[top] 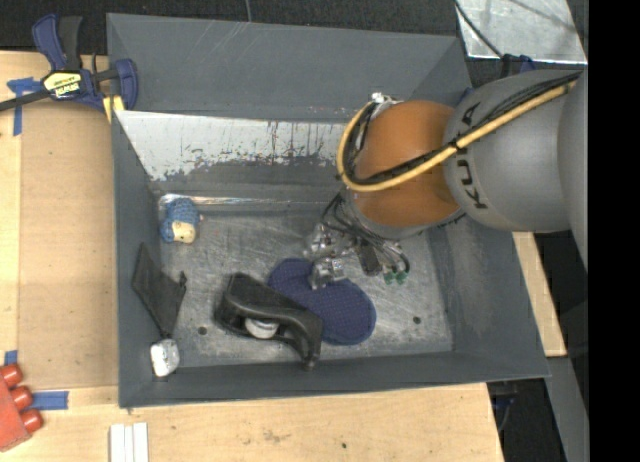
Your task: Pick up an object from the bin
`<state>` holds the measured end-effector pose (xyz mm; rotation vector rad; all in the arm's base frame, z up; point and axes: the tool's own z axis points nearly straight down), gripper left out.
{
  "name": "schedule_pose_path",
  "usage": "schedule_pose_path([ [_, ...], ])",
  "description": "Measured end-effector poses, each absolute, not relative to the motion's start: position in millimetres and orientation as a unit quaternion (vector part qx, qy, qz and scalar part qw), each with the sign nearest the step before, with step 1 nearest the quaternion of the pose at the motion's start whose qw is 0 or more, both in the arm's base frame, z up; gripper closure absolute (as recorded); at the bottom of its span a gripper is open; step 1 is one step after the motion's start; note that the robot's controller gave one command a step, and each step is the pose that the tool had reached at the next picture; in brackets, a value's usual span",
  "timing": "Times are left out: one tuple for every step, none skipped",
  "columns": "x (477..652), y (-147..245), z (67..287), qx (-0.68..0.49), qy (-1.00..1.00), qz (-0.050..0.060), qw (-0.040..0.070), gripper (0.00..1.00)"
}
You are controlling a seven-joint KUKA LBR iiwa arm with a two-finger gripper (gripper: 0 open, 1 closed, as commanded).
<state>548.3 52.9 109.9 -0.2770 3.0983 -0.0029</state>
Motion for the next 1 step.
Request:
schedule_pose_path([
  [546.1, 44.6, 247.2, -0.112, 0.994, 0.0, 0.006, 1.0],
])
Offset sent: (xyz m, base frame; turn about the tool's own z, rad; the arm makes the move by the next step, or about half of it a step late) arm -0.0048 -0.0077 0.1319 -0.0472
